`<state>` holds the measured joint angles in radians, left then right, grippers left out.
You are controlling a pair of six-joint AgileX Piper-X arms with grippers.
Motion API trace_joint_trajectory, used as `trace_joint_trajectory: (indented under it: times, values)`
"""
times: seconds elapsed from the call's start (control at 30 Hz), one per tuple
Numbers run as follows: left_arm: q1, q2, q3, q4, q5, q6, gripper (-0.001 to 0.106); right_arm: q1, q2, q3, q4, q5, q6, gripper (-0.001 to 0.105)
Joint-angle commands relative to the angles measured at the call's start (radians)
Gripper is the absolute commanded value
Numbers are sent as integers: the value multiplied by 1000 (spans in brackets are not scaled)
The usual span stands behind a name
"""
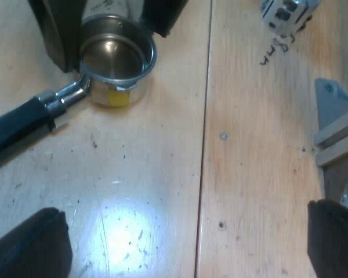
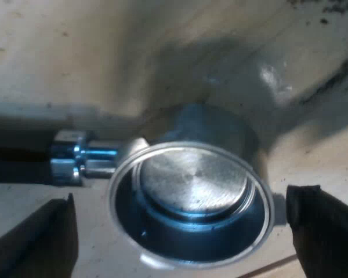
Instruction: Put the handle in the coffee machine
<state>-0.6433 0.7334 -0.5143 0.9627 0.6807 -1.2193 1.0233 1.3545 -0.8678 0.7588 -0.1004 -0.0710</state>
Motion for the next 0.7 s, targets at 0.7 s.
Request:
trace_joint_trajectory:
  times: [0.7]
  values:
    - [-5, -4, -6, -26, -10, -10, 85, 3, 32, 56, -88, 10, 6, 77]
